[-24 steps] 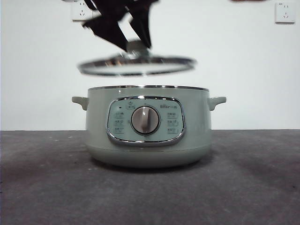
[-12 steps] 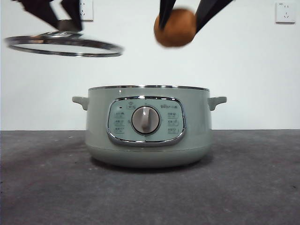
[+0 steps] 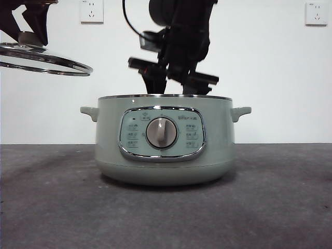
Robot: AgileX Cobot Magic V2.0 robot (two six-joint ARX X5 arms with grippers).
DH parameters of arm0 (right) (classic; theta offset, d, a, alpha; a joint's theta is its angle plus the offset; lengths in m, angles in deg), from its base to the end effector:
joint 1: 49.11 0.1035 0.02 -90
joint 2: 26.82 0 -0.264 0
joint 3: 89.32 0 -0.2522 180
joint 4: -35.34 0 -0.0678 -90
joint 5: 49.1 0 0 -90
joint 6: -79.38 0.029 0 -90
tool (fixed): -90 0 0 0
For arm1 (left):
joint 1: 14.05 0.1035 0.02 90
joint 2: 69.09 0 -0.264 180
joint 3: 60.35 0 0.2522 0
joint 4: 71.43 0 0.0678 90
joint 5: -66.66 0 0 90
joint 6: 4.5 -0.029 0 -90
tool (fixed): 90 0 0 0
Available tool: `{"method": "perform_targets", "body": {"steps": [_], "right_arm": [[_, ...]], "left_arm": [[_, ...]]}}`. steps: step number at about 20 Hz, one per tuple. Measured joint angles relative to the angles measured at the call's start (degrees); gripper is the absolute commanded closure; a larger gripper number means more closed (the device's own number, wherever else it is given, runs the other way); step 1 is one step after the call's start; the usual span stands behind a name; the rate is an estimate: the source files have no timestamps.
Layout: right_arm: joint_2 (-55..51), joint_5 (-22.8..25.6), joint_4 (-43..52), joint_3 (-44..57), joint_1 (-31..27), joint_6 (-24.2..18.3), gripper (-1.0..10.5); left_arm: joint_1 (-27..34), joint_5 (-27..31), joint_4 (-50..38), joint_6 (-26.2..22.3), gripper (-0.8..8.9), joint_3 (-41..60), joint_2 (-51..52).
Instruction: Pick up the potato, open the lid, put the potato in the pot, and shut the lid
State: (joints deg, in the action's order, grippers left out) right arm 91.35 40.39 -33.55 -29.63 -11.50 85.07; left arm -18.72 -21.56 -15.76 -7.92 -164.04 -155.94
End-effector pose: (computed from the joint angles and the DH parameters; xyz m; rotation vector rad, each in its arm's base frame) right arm 0.3443 0.2656 0.2567 -0.2912 1.1476 0.5293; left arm 0.3213 -0.0253 0.3795 0.0955 0.6752 -0.0687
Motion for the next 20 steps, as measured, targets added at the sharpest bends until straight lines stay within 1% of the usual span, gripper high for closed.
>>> {"method": "perform_targets", "body": {"steps": [3,4,5,6,7,8,11,13,15,16,18,20], "right_arm": [[2.4,-1.5,-0.4,-0.1,0.0,-0.2,9.3],[2.4,-1.5,-0.2,-0.1,0.0,-0.2,8.6],[2.4,-1.5,0.0,-0.2,0.0,-0.2,6.2],[2.4,-1.5,0.1,-0.2,0.0,-0.2,3.5],[2.4,-1.5,0.3,-0.2,0.0,-0.2,1.1],[2.4,-1.5,0.6,-0.2,0.0,-0.2,0.6],[2.3,-1.5,-1.2,-2.3,0.1,-0.1,0.7],[0.3,-1.4,-3.8,-3.6,0.5,0.0,0.7],[-5.4,-1.1,-6.2,-3.7,0.6,0.0,0.7],[-8.8,0.0,-7.8,-3.9,0.6,0.0,0.7],[-15.0,2.7,-11.4,-4.3,0.6,0.0,0.7],[-19.2,3.5,-15.3,-4.3,0.6,0.0,0.7]], "left_arm": [[0.0,-0.8,0.0,-0.5,8.26,0.0,0.0],[0.0,-0.8,0.0,-0.5,8.26,0.0,0.0],[0.0,-0.9,0.0,-0.5,8.26,0.0,0.0],[0.0,-1.6,0.0,-0.5,8.26,0.0,0.0],[0.0,-2.6,0.0,-0.5,8.26,0.0,0.0],[0.0,-2.6,0.0,-0.5,8.26,0.0,0.0],[-0.2,-3.4,0.0,-0.6,8.26,0.0,0.0],[-0.5,-3.5,0.0,-0.6,8.26,0.0,0.0],[-1.6,-3.5,0.0,-0.5,8.26,0.0,0.0],[-2.6,-3.5,0.0,-0.6,8.26,0.0,0.0],[-5.6,-3.4,0.0,-0.5,8.26,0.0,0.0],[-9.1,-3.5,0.0,-0.4,8.26,0.0,0.0]]}}
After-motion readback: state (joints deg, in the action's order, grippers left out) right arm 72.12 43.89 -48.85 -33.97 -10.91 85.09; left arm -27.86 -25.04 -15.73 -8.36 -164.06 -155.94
